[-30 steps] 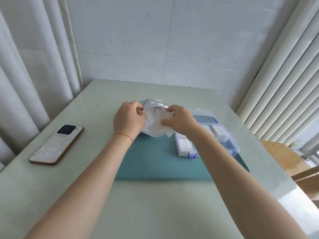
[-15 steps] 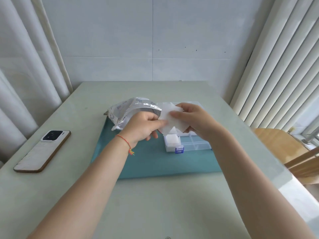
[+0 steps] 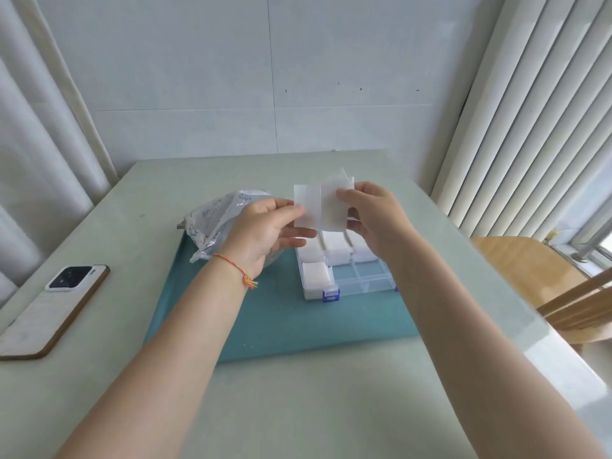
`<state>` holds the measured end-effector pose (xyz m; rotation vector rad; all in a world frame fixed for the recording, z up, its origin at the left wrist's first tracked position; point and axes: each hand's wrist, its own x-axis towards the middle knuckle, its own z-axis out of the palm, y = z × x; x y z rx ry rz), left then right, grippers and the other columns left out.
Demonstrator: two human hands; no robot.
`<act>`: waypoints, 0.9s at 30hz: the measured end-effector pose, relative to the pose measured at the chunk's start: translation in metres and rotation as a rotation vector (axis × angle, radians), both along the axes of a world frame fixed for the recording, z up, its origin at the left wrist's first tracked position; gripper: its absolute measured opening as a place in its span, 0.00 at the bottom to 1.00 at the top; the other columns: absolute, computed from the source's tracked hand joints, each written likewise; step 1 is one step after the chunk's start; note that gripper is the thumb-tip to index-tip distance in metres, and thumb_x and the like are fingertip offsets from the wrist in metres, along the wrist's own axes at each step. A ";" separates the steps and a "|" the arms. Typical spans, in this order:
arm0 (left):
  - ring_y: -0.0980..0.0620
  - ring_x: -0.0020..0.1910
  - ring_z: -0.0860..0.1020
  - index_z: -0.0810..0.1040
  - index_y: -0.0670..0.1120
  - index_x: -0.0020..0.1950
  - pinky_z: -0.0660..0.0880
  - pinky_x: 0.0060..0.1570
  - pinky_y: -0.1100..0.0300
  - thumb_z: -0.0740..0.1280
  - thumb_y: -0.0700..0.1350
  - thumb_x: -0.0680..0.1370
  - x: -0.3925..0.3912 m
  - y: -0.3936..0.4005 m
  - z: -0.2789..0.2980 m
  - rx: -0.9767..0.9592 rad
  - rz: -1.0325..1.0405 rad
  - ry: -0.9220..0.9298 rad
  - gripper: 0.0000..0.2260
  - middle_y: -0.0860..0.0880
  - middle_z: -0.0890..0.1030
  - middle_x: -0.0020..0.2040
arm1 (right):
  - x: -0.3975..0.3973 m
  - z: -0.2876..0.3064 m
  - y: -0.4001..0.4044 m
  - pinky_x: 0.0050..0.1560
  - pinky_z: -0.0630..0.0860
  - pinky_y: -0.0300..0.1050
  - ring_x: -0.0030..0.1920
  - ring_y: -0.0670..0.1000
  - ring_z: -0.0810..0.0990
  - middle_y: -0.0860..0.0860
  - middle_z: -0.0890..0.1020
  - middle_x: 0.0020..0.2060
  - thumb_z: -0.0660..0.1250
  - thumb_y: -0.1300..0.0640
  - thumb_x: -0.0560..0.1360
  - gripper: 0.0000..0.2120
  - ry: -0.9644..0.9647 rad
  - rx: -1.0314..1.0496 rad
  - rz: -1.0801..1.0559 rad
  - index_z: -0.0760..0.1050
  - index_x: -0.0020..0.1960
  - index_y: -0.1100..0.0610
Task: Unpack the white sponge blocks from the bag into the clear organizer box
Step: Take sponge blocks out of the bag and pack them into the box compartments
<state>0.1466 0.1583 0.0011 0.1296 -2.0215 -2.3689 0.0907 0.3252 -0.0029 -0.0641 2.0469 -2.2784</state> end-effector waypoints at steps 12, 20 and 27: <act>0.54 0.35 0.80 0.80 0.39 0.45 0.77 0.32 0.64 0.71 0.35 0.75 -0.011 -0.006 -0.002 -0.177 0.042 0.064 0.01 0.45 0.81 0.39 | -0.003 0.008 -0.026 0.43 0.78 0.48 0.39 0.56 0.79 0.56 0.80 0.40 0.65 0.63 0.78 0.05 0.008 -0.183 0.171 0.72 0.44 0.58; 0.54 0.29 0.80 0.77 0.40 0.50 0.79 0.30 0.62 0.72 0.32 0.74 -0.008 -0.007 0.003 -0.204 0.081 0.062 0.08 0.43 0.81 0.37 | -0.006 0.009 -0.018 0.46 0.79 0.51 0.38 0.58 0.79 0.57 0.79 0.37 0.64 0.66 0.77 0.06 -0.066 -0.184 0.251 0.73 0.42 0.59; 0.54 0.26 0.79 0.77 0.40 0.43 0.80 0.31 0.62 0.70 0.32 0.75 -0.009 -0.011 0.002 -0.233 0.072 0.036 0.05 0.50 0.81 0.31 | -0.007 0.012 -0.010 0.40 0.77 0.44 0.35 0.53 0.79 0.55 0.79 0.34 0.66 0.64 0.78 0.04 -0.042 -0.176 0.100 0.74 0.44 0.59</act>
